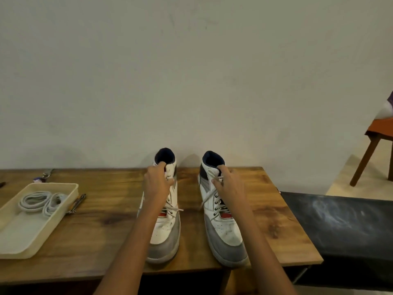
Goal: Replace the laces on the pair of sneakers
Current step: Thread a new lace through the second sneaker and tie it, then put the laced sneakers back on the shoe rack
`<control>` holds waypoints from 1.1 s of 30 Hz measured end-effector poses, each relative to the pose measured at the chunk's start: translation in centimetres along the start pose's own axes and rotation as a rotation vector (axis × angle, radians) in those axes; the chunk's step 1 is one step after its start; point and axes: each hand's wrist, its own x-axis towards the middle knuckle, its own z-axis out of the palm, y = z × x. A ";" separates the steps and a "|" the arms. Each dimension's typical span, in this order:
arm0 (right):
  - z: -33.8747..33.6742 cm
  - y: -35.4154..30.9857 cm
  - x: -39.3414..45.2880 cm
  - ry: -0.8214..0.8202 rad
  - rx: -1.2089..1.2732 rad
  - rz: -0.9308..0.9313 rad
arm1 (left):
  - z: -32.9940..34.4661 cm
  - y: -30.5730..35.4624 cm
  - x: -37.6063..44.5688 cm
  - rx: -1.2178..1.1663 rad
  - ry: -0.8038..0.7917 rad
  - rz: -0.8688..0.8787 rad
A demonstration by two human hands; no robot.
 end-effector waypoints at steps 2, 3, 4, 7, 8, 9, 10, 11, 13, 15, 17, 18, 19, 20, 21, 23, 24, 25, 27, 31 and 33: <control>0.4 -1.6 1.2 -0.038 -0.007 -0.007 | 0.2 0.8 0.1 -0.011 -0.010 0.003; 0.6 -2.5 1.9 -0.058 -0.008 -0.002 | 0.3 1.3 0.0 -0.002 -0.024 0.002; 0.9 -3.2 2.5 -0.078 -0.005 0.011 | 0.6 2.0 0.0 0.017 -0.040 -0.007; 1.3 -4.5 3.8 -0.133 -0.014 0.041 | 1.0 3.4 0.2 0.040 -0.109 -0.052; 1.0 -4.7 4.2 -0.150 -0.021 0.037 | 0.5 3.6 0.5 0.017 -0.143 -0.057; 0.6 -4.6 4.4 -0.160 -0.020 0.034 | 0.0 3.6 0.7 -0.021 -0.180 -0.054; 0.0 -4.7 4.7 -0.147 -0.010 0.030 | -0.7 3.5 0.9 -0.085 -0.203 -0.050; -0.6 -4.9 4.9 -0.112 -0.005 0.027 | -1.4 3.2 1.2 -0.164 -0.213 -0.056; -1.4 -6.1 5.4 -0.028 -0.072 -0.002 | -2.7 2.4 2.1 -0.314 -0.182 -0.117; -1.1 -8.4 6.0 -0.047 -0.184 -0.007 | -3.4 1.4 3.3 -0.380 -0.102 -0.179; -0.1 -10.6 6.8 -0.163 -0.268 0.069 | -3.6 0.9 4.2 -0.383 -0.031 -0.190; 0.5 -11.5 7.2 -0.220 -0.298 0.114 | -3.6 0.8 4.8 -0.387 -0.005 -0.183; 0.9 -12.3 7.6 -0.266 -0.329 0.150 | -3.6 0.8 5.2 -0.389 0.013 -0.173; 1.1 -12.9 8.1 -0.299 -0.356 0.168 | -3.7 0.7 5.7 -0.388 0.030 -0.165; 1.2 -13.3 8.4 -0.311 -0.371 0.166 | -3.9 0.8 6.0 -0.385 0.044 -0.159; 1.5 -13.5 8.9 -0.312 -0.371 0.128 | -4.0 0.7 6.5 -0.379 0.072 -0.133; 1.7 -13.3 8.8 -0.303 -0.373 0.092 | -4.1 0.6 6.6 -0.377 0.083 -0.119; 1.9 -13.0 8.7 -0.289 -0.386 0.040 | -4.1 0.5 6.6 -0.377 0.088 -0.110; 1.9 -12.6 8.0 -0.298 -0.408 -0.090 | -3.9 0.4 6.4 -0.381 0.078 -0.090; 1.6 -13.2 5.6 -0.411 -0.603 -0.414 | -4.2 0.8 5.8 -0.369 -0.112 0.021; 1.2 -12.8 4.2 -0.407 -0.640 -0.509 | -4.8 1.1 5.1 -0.316 -0.280 0.072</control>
